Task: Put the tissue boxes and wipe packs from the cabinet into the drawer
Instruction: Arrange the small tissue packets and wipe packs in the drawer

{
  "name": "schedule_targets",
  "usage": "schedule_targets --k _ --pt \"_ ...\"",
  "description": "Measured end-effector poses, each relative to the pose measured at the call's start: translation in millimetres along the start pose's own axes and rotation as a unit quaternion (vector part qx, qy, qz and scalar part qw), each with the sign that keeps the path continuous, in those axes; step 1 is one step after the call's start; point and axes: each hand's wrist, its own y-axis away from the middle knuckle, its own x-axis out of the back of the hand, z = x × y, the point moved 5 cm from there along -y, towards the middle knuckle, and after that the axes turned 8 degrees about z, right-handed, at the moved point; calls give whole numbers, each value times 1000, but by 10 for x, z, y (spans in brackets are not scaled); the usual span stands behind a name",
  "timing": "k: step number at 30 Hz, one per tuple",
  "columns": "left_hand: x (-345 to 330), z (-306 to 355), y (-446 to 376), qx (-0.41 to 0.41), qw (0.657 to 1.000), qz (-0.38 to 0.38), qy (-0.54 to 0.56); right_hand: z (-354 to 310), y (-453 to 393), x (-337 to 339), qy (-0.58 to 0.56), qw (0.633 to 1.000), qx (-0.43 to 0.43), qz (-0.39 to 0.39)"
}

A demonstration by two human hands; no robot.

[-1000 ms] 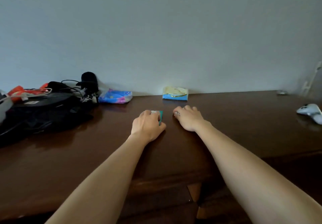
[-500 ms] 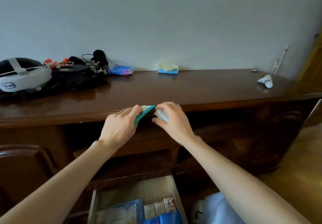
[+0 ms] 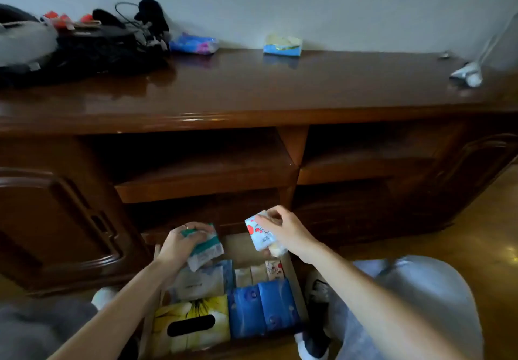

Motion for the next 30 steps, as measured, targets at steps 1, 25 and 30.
schedule_targets --k 1,25,30 --pt "-35 -87 47 9 1000 -2 -9 95 -1 -95 -2 1000 -4 -2" --pt "213 -1397 -105 133 987 89 -22 1613 -133 -499 148 983 -100 -46" --pt "150 -1449 -126 105 990 72 -52 1721 -499 -530 261 959 -107 -33"
